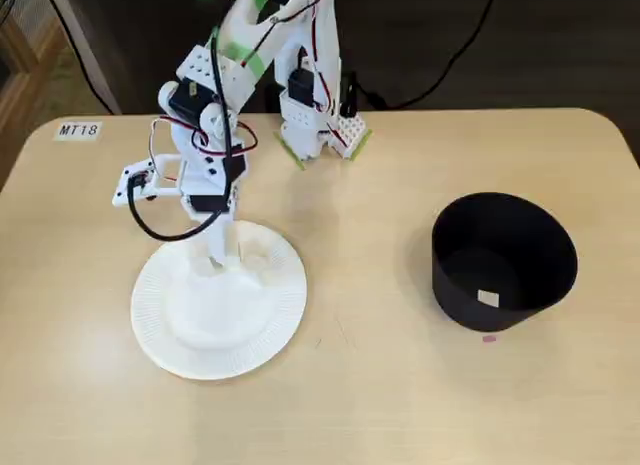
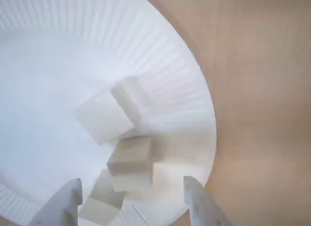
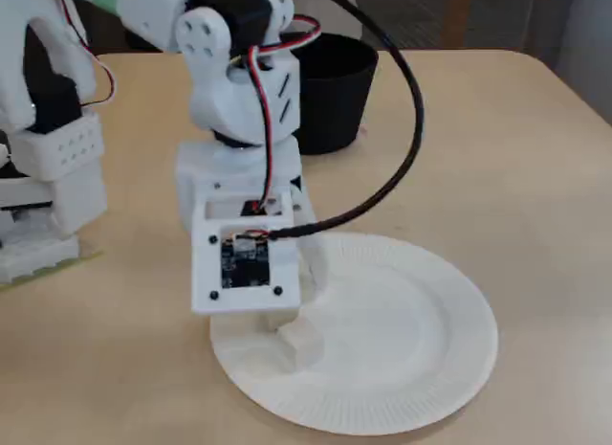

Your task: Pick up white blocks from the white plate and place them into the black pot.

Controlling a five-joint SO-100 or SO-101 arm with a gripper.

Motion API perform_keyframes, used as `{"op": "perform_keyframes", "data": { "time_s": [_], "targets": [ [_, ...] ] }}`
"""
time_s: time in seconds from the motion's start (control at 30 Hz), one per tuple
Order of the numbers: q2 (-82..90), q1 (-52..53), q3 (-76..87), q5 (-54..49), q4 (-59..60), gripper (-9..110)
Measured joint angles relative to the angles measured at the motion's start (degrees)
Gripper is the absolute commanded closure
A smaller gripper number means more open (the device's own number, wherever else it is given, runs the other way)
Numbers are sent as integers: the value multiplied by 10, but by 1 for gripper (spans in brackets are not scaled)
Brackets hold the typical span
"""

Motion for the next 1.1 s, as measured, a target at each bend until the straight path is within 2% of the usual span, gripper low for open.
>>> {"op": "perform_keyframes", "data": {
  "time_s": [0.4,0.47,0.5,0.53,0.57,0.93,1.1],
  "targets": [
    [-40,-18,0,1,-53,78],
    [-46,-18,0,8,-63,83],
    [-49,-18,0,12,-68,89],
    [-53,-18,0,17,-74,100],
    [-55,-18,0,24,-79,104],
    [-64,-32,-1,77,-99,104],
    [44,-56,17,158,-172,104]
  ]
}}
